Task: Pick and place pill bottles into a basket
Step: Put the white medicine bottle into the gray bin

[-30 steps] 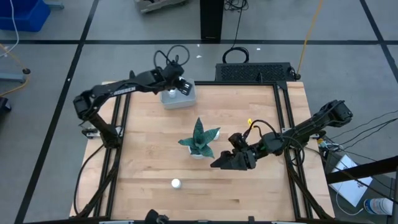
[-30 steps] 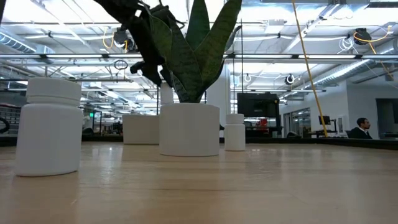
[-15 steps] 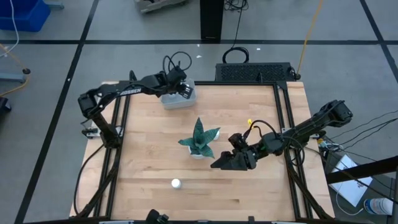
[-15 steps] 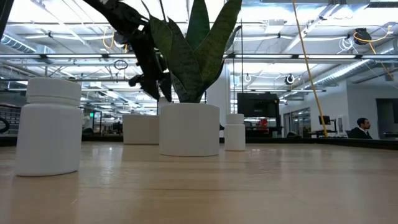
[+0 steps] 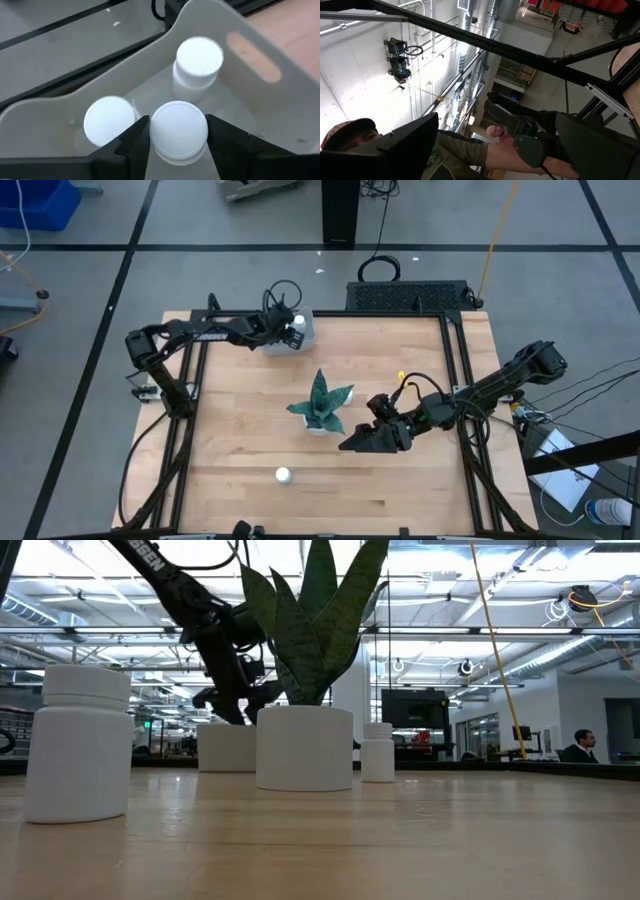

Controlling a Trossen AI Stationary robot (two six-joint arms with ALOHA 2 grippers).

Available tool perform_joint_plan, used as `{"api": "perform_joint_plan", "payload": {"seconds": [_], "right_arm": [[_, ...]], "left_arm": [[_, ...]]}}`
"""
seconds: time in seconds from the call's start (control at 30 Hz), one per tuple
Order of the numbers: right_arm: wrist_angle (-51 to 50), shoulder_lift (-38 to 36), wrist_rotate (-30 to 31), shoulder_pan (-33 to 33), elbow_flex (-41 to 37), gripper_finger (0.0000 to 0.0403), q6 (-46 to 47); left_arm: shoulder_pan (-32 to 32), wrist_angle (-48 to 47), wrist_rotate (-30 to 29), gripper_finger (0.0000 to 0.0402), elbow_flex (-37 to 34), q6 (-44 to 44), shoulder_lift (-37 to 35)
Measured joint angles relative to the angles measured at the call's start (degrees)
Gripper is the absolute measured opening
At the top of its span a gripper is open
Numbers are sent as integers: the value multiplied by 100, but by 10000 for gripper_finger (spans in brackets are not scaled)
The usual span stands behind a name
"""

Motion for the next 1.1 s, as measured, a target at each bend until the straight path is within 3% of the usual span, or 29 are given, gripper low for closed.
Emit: {"api": "perform_joint_plan", "payload": {"seconds": [0.37,0.77,1.1], "right_arm": [[-2,-2,7,0,0,393,-4],[0,-2,3,-72,0,393,1],[42,-2,34,-222,0,393,-274]], "left_arm": [[0,334,-109,190,-358,8,-7],[0,420,63,281,-322,-74,-10],[0,418,234,338,-318,-81,-912]]}}
